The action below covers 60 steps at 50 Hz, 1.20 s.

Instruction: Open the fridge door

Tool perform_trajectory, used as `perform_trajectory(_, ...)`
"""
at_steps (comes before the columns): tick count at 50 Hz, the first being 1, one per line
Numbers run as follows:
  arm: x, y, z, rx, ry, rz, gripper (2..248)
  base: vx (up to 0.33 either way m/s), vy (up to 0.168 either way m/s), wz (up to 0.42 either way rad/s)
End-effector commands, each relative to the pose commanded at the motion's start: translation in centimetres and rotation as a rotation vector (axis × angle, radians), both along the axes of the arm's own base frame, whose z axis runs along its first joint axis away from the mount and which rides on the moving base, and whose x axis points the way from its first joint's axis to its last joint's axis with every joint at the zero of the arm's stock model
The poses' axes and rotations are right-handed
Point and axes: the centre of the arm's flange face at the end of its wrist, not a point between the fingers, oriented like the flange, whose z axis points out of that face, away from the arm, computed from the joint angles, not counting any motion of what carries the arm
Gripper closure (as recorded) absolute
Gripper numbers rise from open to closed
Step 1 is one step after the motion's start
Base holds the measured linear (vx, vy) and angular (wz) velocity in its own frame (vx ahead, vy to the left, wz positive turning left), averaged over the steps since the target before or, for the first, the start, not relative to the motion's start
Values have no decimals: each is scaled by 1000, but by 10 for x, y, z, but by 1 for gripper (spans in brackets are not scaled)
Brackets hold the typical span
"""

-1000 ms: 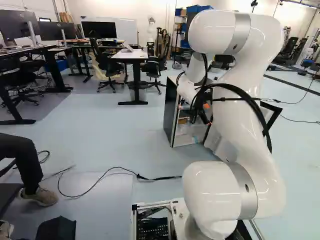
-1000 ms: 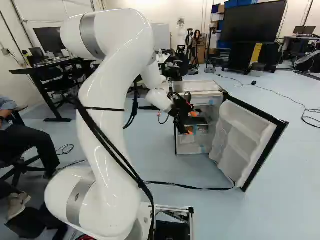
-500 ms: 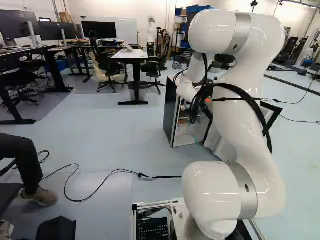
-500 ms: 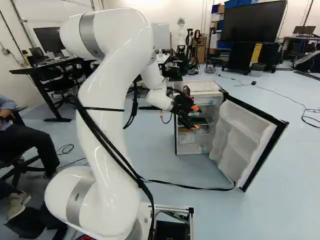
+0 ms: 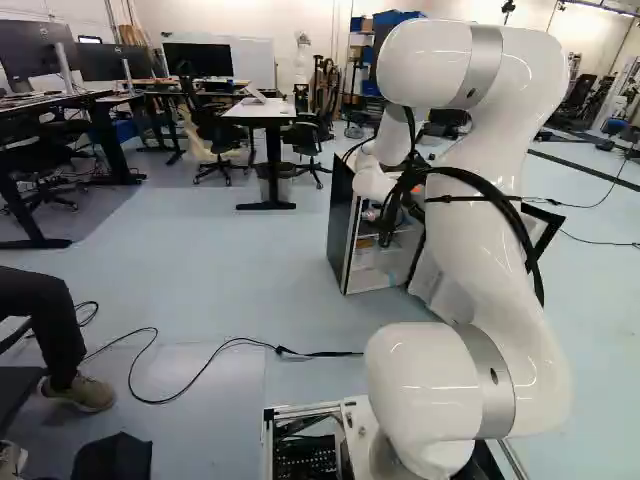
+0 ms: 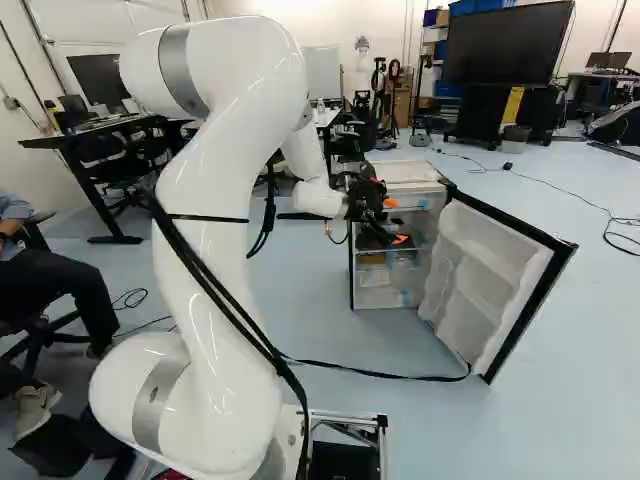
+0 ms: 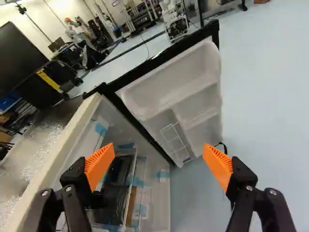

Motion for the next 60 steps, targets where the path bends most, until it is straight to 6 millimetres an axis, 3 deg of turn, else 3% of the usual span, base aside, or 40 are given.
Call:
perform_trajectory(27,1,-30,10,-125,11,137,3,0,0,0)
perform_trajectory(60,-20,-58,8,-114,108,363,3,0,0,0)
